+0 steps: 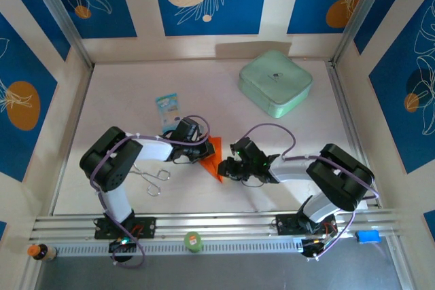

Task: Fold a paper plane with a square sheet of paper (pick it up from the middle)
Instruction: Fourth fold the wing at the center of the table.

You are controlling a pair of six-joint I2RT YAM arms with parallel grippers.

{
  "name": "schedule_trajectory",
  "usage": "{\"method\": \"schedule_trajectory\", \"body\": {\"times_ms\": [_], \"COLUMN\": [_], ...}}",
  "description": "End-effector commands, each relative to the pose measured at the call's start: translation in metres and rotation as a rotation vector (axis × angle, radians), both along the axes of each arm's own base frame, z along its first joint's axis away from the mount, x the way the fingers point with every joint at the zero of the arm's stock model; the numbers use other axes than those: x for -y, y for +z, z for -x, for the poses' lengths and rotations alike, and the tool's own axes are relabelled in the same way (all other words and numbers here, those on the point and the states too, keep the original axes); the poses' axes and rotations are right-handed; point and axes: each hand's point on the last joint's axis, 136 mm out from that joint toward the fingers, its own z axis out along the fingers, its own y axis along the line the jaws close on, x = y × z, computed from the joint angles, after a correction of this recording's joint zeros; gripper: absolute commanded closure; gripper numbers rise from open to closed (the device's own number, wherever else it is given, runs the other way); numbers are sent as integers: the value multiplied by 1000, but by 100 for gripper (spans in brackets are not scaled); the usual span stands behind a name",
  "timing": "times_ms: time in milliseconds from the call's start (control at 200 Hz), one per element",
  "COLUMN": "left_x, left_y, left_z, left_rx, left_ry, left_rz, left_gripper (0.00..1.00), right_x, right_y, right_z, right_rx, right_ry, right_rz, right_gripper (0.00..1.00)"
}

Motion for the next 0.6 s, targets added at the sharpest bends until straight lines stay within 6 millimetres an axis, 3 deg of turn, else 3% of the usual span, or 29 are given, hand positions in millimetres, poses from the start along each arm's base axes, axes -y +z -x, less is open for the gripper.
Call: {"method": "schedule_trajectory", "body": {"times_ms": [0, 340, 595], "left_x": [-11, -11, -11], "left_y": [-22, -19, -19], "left_z": [12, 12, 13], "left_rx": [-55, -53, -51], "left_ry": [4, 6, 6], "left_rz": [-68, -62, -62], "left_gripper": [97, 97, 97], "right_x": [-2, -5, 3], "right_y": [5, -7, -12], "right_z": [1, 6, 6], "right_rx": [2, 32, 34], "right_ry": [53, 152, 134], "right_rz": [29, 181, 248], "right_gripper": [75, 70, 72]}}
